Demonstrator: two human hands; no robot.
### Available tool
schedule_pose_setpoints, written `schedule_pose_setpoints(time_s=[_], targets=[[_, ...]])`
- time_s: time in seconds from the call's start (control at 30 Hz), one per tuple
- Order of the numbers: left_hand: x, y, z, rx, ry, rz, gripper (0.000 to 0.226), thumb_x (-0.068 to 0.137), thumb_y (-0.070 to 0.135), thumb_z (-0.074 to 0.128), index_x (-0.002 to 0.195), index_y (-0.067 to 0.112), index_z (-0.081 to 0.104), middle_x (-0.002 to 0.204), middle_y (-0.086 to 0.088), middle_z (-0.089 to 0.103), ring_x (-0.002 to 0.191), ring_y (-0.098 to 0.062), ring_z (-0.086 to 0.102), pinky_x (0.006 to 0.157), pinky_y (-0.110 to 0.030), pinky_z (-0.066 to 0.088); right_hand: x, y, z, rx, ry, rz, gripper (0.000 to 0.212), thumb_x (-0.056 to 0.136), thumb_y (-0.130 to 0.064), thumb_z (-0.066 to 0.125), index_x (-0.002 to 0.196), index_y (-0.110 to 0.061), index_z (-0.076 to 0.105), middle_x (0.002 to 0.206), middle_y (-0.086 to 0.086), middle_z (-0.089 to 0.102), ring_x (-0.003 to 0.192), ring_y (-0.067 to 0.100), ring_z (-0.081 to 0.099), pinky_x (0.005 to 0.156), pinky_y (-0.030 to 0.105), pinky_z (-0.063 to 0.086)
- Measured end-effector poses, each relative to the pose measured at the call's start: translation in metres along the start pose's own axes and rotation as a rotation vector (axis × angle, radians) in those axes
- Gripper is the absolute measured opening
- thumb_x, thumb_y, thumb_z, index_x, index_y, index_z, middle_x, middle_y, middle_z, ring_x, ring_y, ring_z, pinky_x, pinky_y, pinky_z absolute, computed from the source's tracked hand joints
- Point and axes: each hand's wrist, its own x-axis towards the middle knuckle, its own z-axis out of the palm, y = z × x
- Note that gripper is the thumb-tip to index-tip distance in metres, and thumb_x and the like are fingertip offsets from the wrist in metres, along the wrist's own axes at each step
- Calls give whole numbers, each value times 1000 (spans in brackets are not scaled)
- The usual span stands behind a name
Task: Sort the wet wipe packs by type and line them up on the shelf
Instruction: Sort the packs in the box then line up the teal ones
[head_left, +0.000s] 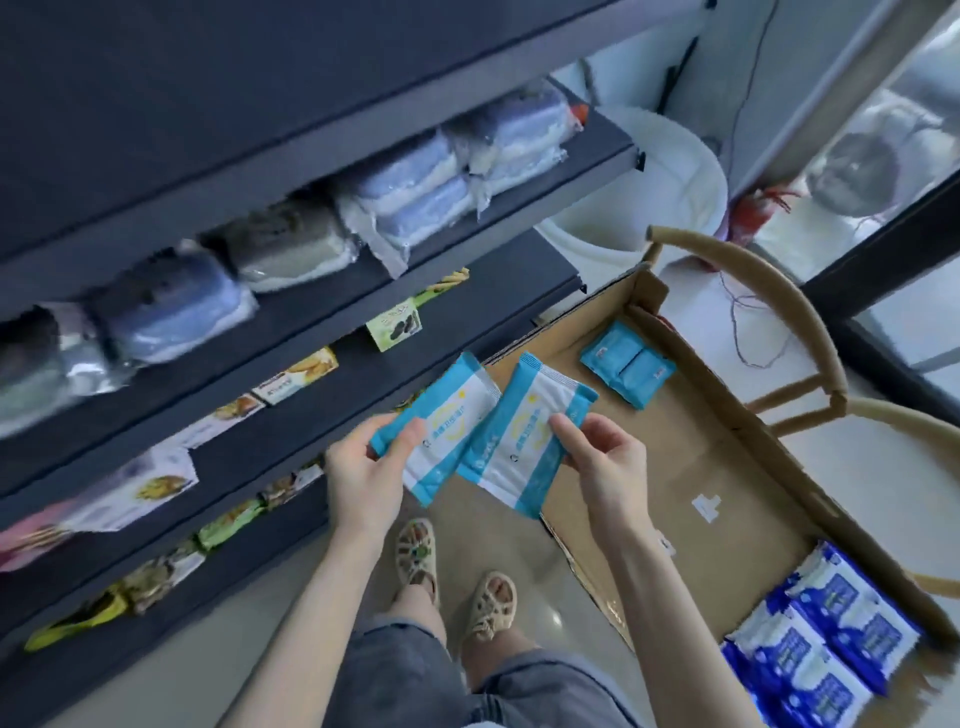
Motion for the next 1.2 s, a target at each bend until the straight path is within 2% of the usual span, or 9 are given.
schedule_pose_setpoints(time_s=[0.13,0.3,0.4,0.5,0.77,0.87,1.0,1.07,1.2], targets=[[-4,40,-61,-29,135,117,20,81,21,73,74,36,63,66,22,66,62,4,60,54,-19,46,-18,-36,54,7,-166,-98,4,87,-11,66,84,-7,66,78,-1,72,75,15,66,72,32,52],[-6,75,-145,-20,285,215,15,84,15,70,76,26,63,73,9,65,62,3,58,49,-16,42,-50,-70,133,7,-351,-222,6,87,-8,66,90,-8,60,83,1,71,82,18,68,69,31,56],[-7,88,-199,-35,358,276,9,84,14,69,80,20,63,75,5,64,60,4,56,48,-12,40,-76,-82,180,16,-449,-274,23,87,-6,64,108,-8,54,94,3,71,88,15,70,69,25,57],[-6,97,-257,22,379,367,3,85,14,68,83,13,65,76,4,65,62,1,55,51,-12,40,-101,-89,225,16,-520,-347,29,86,-5,65,111,-11,53,99,5,69,89,13,70,64,23,56],[36,121,-402,216,374,508,8,81,11,71,79,17,66,78,14,66,71,0,57,63,-13,42,-149,-100,349,-34,-559,-458,24,84,-7,69,102,-9,54,101,5,66,92,13,69,66,29,59],[59,133,-442,273,359,483,13,80,11,72,75,17,62,79,6,65,76,-8,59,65,-17,43,-157,-105,393,0,-561,-462,18,85,-2,66,95,-6,52,98,12,64,87,16,69,67,32,59],[92,148,-480,360,367,410,14,77,12,76,74,15,63,83,11,64,87,-7,59,77,-21,40,-156,-110,444,-54,-536,-491,14,85,-6,67,84,-11,54,92,14,68,90,29,68,79,45,57],[111,155,-495,407,380,399,11,76,11,77,77,11,66,86,6,66,89,-8,58,80,-24,42,-153,-114,467,-87,-528,-515,15,84,-9,70,82,-11,55,90,15,68,89,32,66,83,48,55],[148,164,-514,547,350,358,11,78,11,76,78,14,65,95,0,69,92,-12,60,78,-26,44,-141,-118,505,-184,-539,-537,18,81,-10,72,80,-13,54,87,14,68,79,26,64,80,49,54]])
